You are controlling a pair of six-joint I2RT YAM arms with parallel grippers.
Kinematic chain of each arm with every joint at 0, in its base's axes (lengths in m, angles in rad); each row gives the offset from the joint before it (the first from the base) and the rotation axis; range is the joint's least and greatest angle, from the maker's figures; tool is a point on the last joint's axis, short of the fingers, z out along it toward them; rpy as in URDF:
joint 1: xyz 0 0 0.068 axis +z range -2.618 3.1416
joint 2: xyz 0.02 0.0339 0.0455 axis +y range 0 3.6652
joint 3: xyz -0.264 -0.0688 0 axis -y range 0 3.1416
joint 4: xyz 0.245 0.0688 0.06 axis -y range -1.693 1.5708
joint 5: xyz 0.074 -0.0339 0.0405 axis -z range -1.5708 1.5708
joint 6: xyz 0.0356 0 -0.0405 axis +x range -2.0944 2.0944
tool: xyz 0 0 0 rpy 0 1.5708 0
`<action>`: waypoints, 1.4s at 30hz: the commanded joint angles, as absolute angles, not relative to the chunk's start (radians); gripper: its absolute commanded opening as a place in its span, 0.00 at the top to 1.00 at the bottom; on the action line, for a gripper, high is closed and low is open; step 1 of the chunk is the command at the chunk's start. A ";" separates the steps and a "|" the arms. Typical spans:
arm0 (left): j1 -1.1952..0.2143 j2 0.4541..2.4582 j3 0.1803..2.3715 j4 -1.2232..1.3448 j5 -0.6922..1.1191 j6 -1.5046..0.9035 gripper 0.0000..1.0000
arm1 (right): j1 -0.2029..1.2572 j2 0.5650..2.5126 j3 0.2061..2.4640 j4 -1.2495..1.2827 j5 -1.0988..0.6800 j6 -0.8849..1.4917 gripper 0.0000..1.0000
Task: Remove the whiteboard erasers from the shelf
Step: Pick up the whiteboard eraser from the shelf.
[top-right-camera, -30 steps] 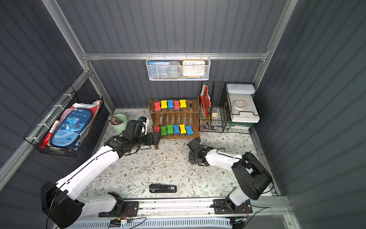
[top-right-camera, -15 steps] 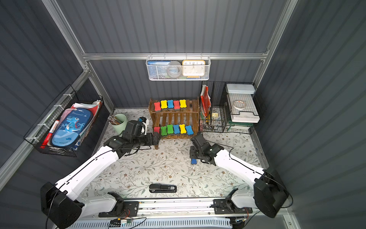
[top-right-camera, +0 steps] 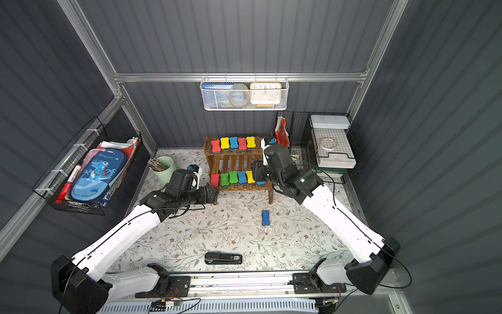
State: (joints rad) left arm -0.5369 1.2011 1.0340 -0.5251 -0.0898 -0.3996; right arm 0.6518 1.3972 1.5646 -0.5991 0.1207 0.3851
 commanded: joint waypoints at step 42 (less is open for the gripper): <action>-0.537 1.159 1.010 -0.554 -0.110 -0.410 0.01 | 0.489 2.085 2.319 -0.873 0.149 0.316 0.57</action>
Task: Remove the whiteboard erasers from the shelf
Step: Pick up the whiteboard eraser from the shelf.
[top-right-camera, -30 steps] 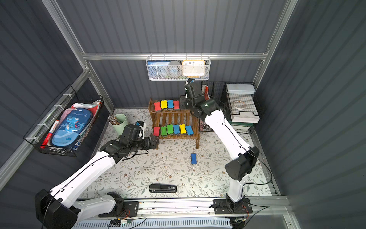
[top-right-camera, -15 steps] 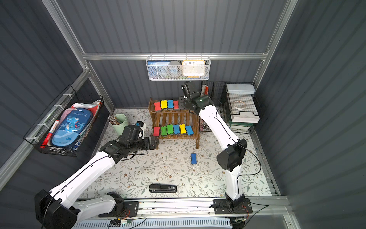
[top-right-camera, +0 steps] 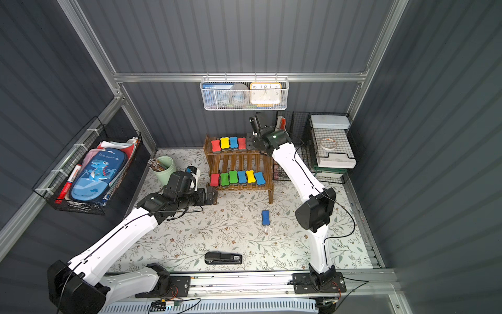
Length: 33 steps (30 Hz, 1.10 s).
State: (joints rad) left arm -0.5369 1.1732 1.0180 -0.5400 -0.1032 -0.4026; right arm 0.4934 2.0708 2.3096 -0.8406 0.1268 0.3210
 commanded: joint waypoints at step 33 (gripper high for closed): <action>-0.537 1.180 1.016 -0.549 -0.093 -0.419 0.01 | 0.485 2.058 2.320 -0.827 0.137 0.292 0.45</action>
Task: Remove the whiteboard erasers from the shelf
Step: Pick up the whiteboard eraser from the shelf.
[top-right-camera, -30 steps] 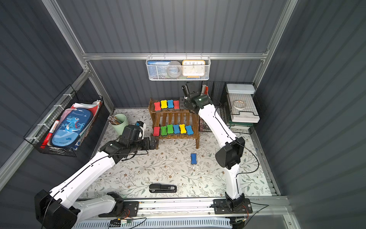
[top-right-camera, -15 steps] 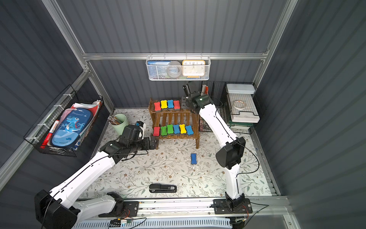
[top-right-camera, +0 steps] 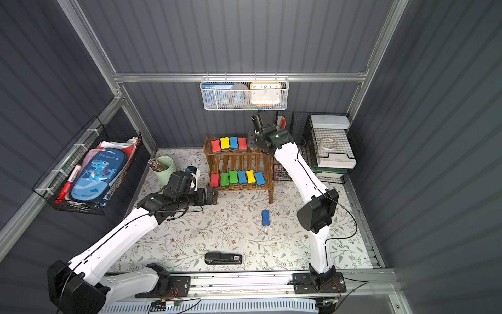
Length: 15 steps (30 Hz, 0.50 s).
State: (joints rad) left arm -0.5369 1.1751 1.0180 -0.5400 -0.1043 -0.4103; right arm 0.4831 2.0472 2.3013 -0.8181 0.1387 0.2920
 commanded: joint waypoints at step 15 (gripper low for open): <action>-0.537 1.175 1.017 -0.558 -0.109 -0.412 0.01 | 0.486 2.134 2.379 -0.888 0.134 0.293 0.46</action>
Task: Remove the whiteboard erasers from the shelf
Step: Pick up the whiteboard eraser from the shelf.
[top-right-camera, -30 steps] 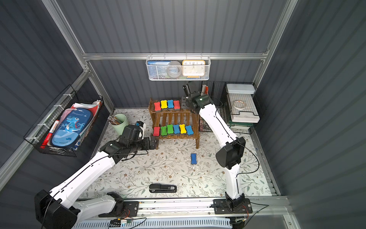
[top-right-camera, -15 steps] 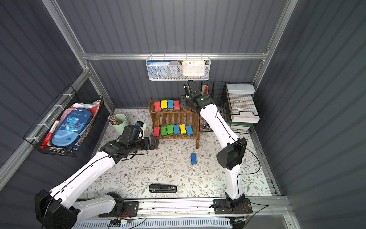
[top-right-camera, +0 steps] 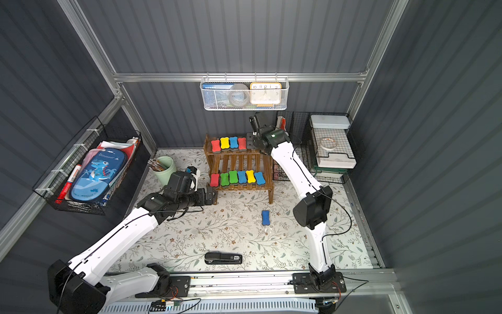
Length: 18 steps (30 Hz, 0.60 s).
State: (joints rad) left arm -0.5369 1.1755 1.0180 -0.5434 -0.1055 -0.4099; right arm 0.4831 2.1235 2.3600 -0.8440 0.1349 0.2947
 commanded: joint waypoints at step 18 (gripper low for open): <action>-0.537 1.172 1.020 -0.560 -0.118 -0.413 0.01 | 0.487 1.995 2.325 -0.834 0.125 0.306 0.66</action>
State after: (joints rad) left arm -0.5369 1.1755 1.0180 -0.5446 -0.1066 -0.4099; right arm 0.4835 2.0842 2.3493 -0.8516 0.1337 0.2977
